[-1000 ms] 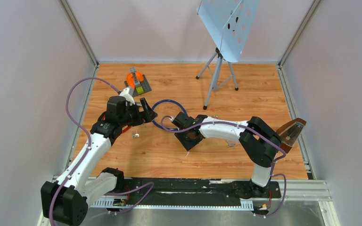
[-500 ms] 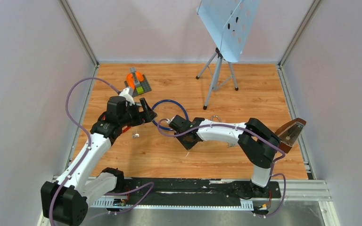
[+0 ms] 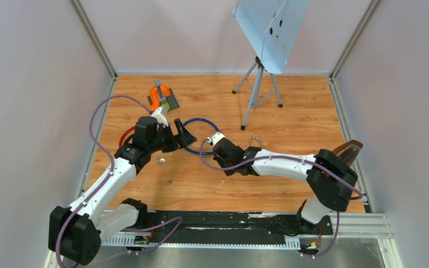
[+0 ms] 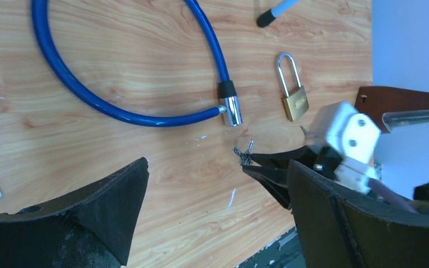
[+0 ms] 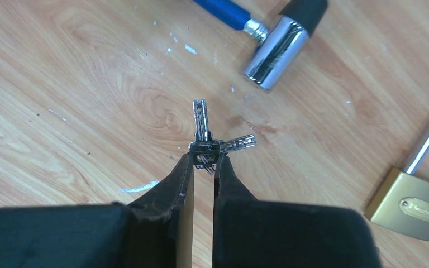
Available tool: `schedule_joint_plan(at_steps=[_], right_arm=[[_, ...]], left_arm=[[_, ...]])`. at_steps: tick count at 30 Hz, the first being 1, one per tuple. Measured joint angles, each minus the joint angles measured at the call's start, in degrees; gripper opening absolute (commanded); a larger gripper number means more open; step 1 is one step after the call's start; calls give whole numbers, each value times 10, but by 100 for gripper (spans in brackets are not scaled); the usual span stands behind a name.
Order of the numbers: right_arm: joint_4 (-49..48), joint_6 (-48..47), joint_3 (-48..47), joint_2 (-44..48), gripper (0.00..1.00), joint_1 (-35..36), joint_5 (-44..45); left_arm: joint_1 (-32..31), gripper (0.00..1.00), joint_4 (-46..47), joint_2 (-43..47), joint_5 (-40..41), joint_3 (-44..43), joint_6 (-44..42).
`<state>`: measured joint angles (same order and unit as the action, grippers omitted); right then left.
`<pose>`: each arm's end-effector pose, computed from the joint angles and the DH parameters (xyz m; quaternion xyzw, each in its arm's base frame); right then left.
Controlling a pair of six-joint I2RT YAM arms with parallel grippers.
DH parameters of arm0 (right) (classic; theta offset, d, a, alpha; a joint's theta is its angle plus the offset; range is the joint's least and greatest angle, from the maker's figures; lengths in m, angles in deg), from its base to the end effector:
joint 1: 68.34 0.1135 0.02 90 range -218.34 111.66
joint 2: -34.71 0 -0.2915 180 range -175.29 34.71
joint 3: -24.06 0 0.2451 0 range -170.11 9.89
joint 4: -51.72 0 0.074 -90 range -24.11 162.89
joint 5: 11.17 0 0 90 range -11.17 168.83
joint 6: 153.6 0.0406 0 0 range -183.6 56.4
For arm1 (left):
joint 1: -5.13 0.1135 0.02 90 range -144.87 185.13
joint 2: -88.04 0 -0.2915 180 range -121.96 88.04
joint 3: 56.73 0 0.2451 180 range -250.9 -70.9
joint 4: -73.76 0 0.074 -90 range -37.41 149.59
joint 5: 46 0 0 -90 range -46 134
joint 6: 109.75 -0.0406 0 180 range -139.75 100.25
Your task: Unlock with the key
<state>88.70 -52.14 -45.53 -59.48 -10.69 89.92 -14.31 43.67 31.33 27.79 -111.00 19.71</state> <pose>0.1769 0.2647 0.2021 -0.3567 0.8968 0.0614 0.2544 0.1850 -0.0773 0.2860 -0.0841 0.8667 -0.3417 0.3537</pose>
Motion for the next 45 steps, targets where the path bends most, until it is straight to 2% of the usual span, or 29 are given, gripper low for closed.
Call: schedule_joint_plan(at_steps=[13, 19, 26, 29, 33, 45], right_arm=[[-162, 8, 113, 176, 0, -5, 37], [-214, 13, 153, 233, 0, -5, 47], [-243, 20, 170, 264, 0, -6, 49], [-247, 20, 171, 266, 0, -6, 49], [-251, 20, 172, 268, 0, -6, 49], [-253, 22, 172, 272, 0, -7, 45]], left_arm=[[-78, 99, 134, -60, -37, 27, 107], [-121, 91, 208, -89, -47, 27, 141], [-156, 72, 269, -134, -54, 24, 158], [-168, 59, 280, -158, -58, 15, 162], [-177, 47, 290, -172, -59, 7, 161], [-184, 28, 301, -183, -49, -6, 154]])
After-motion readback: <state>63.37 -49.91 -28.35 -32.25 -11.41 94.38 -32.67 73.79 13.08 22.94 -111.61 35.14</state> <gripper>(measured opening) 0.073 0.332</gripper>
